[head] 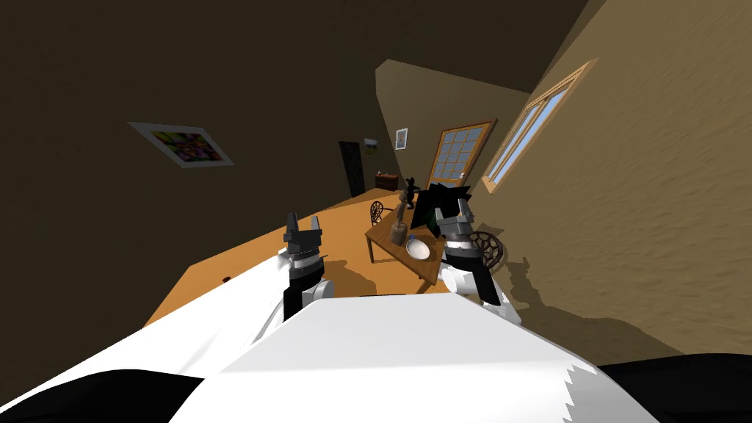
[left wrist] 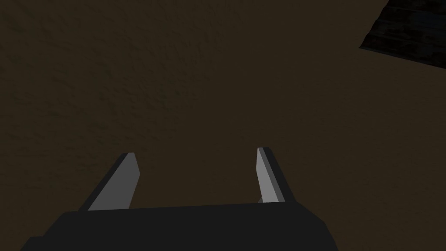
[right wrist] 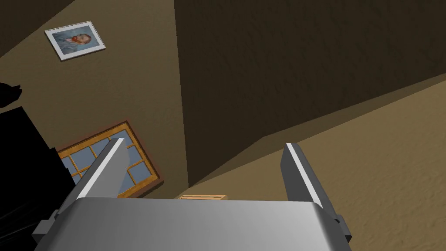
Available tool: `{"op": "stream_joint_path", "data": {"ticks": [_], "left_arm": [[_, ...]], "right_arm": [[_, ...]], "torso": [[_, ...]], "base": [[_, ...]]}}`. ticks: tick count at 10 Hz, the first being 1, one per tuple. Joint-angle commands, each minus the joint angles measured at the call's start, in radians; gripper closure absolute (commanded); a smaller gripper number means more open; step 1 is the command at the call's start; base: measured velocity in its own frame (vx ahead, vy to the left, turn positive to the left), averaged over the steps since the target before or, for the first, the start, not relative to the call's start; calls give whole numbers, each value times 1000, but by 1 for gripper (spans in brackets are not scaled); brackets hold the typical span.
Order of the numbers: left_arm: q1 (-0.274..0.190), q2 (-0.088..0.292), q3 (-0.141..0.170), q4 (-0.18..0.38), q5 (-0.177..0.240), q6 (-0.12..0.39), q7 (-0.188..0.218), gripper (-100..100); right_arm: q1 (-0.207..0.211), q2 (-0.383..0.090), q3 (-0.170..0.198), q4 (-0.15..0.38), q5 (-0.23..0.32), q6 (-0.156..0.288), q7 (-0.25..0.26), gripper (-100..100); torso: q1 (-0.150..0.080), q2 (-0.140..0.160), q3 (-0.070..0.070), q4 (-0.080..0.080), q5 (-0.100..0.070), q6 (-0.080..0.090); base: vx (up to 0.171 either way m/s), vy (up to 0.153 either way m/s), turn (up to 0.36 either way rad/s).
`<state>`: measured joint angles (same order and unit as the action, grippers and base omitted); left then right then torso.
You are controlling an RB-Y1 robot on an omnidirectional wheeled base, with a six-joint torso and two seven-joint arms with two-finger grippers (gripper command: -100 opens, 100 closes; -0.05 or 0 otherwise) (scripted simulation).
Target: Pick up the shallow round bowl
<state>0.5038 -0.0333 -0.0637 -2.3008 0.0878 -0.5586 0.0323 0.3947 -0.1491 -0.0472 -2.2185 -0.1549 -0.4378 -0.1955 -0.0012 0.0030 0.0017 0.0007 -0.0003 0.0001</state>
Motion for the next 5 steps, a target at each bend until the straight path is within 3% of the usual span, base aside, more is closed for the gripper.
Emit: {"op": "stream_joint_path", "data": {"ticks": [1,4,5], "left_arm": [[0,0,0,0,0,0,0,0],[0,0,0,0,0,0,0,0],[0,0,0,0,0,0,0,0]], "right_arm": [[-50,-19,0,50,-41,50,-50,-100],[-81,-35,-3,103,-72,85,-122,-100],[-112,-51,-5,147,-105,119,-159,-100]], "torso": [[0,0,0,0,0,0],[0,0,0,0,0,0],[1,-1,0,0,0,0]], "base": [[-65,-23,-18],[-45,-11,-6],[-41,-8,-10]]}}
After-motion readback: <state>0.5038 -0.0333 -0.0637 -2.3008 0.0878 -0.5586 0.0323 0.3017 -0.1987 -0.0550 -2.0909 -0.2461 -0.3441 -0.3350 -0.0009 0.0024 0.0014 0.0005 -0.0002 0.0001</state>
